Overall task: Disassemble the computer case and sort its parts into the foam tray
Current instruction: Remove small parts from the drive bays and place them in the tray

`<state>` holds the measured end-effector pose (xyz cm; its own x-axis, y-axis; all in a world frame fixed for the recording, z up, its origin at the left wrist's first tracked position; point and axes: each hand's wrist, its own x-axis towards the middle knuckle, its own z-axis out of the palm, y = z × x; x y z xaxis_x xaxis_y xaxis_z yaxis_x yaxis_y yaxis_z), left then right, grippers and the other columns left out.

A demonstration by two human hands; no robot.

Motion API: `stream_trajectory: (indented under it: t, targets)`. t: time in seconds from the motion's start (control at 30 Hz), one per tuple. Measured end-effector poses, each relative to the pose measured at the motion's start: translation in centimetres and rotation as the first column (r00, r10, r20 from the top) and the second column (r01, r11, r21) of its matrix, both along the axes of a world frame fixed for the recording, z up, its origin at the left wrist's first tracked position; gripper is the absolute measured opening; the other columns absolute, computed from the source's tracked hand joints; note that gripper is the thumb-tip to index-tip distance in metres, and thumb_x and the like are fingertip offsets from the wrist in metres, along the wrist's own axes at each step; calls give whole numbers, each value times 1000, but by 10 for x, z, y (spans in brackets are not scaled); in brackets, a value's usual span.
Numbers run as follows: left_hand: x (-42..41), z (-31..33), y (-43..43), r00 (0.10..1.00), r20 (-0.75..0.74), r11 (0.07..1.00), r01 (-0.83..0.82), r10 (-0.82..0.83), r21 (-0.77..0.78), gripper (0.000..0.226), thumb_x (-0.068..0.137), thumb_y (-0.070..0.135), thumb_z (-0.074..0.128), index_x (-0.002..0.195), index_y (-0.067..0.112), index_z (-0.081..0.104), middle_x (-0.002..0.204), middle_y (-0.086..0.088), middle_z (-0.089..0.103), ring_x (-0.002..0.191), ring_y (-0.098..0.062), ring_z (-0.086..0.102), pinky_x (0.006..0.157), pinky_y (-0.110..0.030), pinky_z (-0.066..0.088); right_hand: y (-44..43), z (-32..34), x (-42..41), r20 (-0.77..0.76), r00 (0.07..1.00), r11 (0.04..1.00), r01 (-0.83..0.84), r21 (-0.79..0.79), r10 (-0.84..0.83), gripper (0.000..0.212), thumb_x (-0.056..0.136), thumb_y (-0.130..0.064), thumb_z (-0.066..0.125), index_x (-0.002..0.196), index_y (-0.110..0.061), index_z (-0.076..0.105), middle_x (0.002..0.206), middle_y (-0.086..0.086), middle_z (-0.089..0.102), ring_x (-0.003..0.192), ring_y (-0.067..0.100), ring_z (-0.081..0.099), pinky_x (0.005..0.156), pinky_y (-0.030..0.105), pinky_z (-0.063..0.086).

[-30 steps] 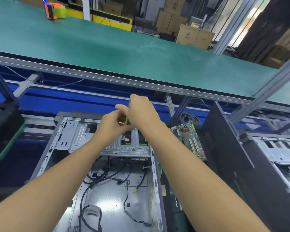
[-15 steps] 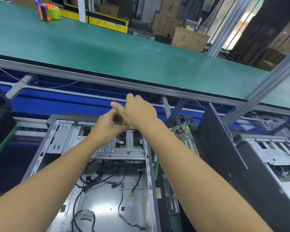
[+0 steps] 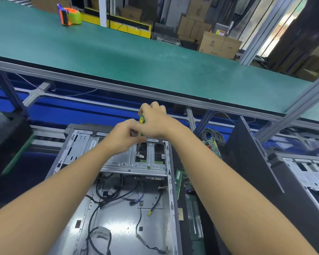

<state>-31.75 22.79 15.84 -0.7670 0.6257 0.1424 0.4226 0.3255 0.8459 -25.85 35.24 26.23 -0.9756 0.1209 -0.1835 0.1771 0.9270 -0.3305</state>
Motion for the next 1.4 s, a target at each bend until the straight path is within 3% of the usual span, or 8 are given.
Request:
stream_trajectory:
  t: [0.1, 0.2, 0.4, 0.57, 0.67, 1.0, 1.2, 1.4]
  targets:
    - [5, 2, 6, 998, -43, 998, -56, 56, 1, 27, 79, 33, 82, 80, 36, 55, 81, 2, 62, 71, -11, 56, 64, -26, 46, -8, 0, -1, -62, 987, 964, 156, 216, -146, 61, 99, -64, 36, 130, -12, 45, 122, 13, 50, 108, 36, 49, 78, 43, 39]
    - [5, 1, 3, 997, 72, 1000, 12, -11, -7, 29, 81, 33, 82, 94, 36, 56, 94, 6, 66, 83, -12, 63, 72, -27, 49, -13, -1, -3, -95, 991, 970, 117, 212, -99, 35, 104, -44, 40, 116, -12, 48, 101, 8, 53, 86, 33, 51, 67, 37, 37]
    - [-4, 2, -15, 976, 186, 988, 94, -115, 119, 30, 90, 1, 69, 101, 28, 70, 96, 14, 76, 93, 2, 69, 79, -11, 51, -12, 14, -4, 54, 995, 993, -85, 84, 81, 15, 93, -12, 48, 103, -18, 58, 122, 8, 53, 102, 30, 55, 84, 40, 48]
    - [-1, 1, -4, 996, 58, 995, 65, -61, -77, 13, 89, 20, 73, 92, 26, 62, 83, 6, 64, 69, 0, 57, 66, -25, 43, -14, 5, -1, 45, 996, 994, 71, 79, -75, 44, 98, -48, 48, 129, -18, 42, 133, 10, 37, 124, 34, 38, 81, 42, 36]
    - [5, 0, 3, 1000, 6, 999, 4, -3, -34, 23, 82, 26, 81, 93, 22, 61, 93, 0, 61, 82, -12, 59, 72, -27, 47, -18, 5, -1, -20, 979, 947, 203, 249, -205, 61, 101, -63, 30, 133, -11, 41, 119, 12, 52, 101, 34, 49, 72, 40, 35]
    - [-1, -3, -15, 984, 149, 992, 83, -96, 95, 29, 89, 5, 71, 103, 30, 69, 99, 10, 74, 96, 1, 68, 85, -17, 53, -13, 11, -1, 105, 994, 998, 8, 66, -15, 20, 94, -15, 51, 113, -19, 47, 120, 6, 39, 103, 30, 46, 78, 39, 42]
    - [5, -3, 1, 996, 28, 996, 90, -90, -7, 23, 87, 17, 74, 91, 34, 58, 90, 6, 58, 77, 2, 57, 69, -14, 44, -17, 5, 3, 22, 981, 974, 189, 123, -193, 57, 100, -58, 39, 134, -13, 36, 135, 13, 41, 118, 38, 46, 77, 42, 36]
    - [3, -5, -5, 956, 252, 984, 125, -154, 128, 44, 84, 10, 78, 121, 19, 57, 107, -6, 69, 97, -21, 67, 90, -34, 56, -19, 6, 1, 12, 995, 990, 93, 106, -94, 16, 103, -22, 43, 113, -9, 42, 119, 14, 52, 87, 32, 54, 60, 36, 39]
